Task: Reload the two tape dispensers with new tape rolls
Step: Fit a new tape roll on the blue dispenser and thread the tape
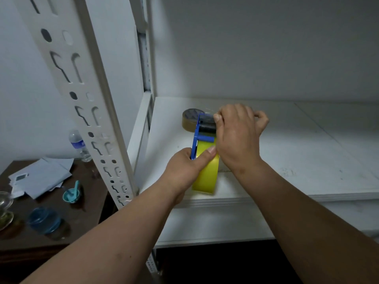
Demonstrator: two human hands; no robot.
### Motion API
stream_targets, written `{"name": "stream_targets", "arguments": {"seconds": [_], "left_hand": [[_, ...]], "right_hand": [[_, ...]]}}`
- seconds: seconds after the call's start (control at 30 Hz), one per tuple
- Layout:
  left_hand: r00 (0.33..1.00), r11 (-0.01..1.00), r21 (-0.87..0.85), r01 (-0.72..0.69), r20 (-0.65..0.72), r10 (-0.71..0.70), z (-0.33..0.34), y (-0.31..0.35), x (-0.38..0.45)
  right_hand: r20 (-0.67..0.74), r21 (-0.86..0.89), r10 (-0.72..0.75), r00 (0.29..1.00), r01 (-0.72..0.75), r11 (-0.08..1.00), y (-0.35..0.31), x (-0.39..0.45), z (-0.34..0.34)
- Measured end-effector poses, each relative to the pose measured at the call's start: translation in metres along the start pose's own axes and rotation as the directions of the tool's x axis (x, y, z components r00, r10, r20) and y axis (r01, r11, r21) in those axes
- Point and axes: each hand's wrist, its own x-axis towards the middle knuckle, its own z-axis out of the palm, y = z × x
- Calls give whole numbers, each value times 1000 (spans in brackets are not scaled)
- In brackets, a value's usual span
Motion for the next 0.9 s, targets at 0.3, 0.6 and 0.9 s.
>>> {"name": "stream_targets", "arguments": {"seconds": [0.3,0.6,0.9], "left_hand": [[993,972,234,6,-120,23,-23,14,8],[993,999,-2,40,115,-40,-26,7,5],[999,999,-45,-18,28,19,-12,5,10]], "right_hand": [[-3,34,1,1000,0,999,-11,7,6],[1,15,-65,998,65,998,-9,15,12],[111,174,-136,984,115,978,12,22,9]]}}
